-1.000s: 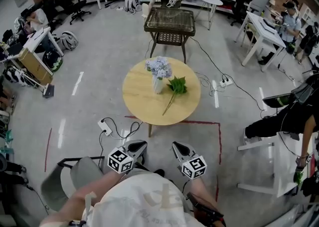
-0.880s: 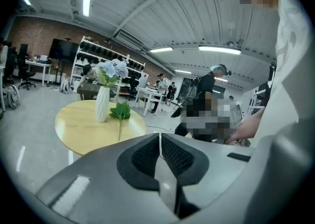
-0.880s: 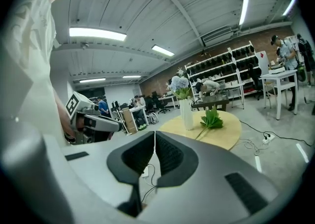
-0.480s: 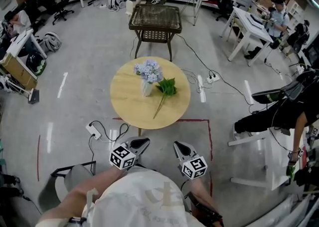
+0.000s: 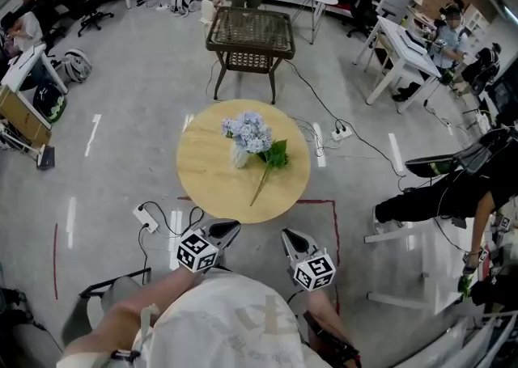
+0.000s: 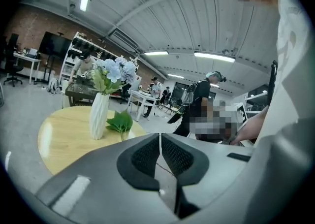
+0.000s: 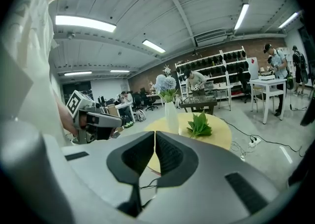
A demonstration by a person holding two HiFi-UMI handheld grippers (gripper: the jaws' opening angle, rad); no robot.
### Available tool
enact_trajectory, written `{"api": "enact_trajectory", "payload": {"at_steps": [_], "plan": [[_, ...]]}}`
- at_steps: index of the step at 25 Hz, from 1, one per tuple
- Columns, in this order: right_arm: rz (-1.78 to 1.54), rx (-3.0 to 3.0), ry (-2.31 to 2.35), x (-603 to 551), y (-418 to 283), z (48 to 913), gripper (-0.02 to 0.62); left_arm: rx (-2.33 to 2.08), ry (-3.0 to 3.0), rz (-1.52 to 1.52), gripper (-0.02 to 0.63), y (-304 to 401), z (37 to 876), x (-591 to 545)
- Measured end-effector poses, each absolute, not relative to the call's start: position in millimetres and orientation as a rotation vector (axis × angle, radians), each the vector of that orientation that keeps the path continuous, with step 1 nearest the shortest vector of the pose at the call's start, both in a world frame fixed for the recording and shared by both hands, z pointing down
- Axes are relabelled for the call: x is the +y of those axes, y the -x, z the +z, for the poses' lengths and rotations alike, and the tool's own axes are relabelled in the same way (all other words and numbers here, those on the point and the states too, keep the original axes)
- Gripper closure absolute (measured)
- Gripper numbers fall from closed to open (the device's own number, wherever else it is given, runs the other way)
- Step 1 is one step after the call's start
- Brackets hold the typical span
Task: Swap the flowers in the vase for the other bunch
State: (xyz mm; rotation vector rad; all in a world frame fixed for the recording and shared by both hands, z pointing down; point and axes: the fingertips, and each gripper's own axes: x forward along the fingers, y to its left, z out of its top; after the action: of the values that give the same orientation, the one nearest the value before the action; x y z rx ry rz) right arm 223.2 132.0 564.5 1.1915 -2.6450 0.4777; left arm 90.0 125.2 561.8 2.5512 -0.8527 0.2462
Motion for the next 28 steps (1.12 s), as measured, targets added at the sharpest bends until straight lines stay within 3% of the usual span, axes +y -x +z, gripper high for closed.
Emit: {"api": "enact_trajectory", "payload": {"at_steps": [28], "plan": [[0.498,-2.547,-1.39,33.6,-159.3,555.7,0.586,-0.674,-2.633,0.234,0.589,-27.2,550.3,10.5]]}}
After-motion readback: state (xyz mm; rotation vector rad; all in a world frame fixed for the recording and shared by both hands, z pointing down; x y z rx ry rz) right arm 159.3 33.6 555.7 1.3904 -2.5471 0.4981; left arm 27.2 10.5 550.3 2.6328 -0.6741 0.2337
